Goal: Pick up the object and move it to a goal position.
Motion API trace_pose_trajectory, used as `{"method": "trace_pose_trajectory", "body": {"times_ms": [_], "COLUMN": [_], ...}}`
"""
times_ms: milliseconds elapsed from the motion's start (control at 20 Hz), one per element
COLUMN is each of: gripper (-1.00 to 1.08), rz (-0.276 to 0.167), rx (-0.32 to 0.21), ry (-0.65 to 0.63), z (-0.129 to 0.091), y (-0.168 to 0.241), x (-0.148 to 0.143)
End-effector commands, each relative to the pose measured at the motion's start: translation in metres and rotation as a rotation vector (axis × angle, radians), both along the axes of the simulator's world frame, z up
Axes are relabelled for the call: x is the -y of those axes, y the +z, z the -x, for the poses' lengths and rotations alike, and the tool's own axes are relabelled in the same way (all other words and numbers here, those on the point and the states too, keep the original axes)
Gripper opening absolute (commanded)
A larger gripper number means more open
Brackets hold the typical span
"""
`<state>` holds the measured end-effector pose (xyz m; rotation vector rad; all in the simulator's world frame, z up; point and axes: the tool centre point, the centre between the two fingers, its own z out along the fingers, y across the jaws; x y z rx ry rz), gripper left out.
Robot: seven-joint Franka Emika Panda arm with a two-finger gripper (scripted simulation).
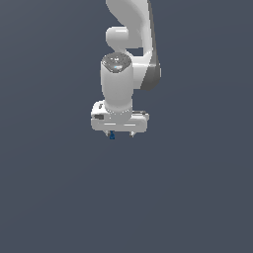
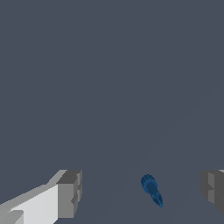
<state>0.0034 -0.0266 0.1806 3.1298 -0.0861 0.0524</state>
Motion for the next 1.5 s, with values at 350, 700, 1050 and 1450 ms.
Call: {"method": "trace_pose_trajectory", "body": {"times_ms": [350,700,1050,1450], "gripper": [1.00,1.00,1.00,1.00], "rz": [0.011,0.013,0.015,0.018], "rx": [-0.006,-0.007,-0.009,-0.015], "ry": [0.012,0.017,0.071,0.203], "z": [0.005,0.006,0.009,0.017], "y": [0.005,0.005,0.001,-0.009], "x": [0.013,0.016,0.018,0.023]}}
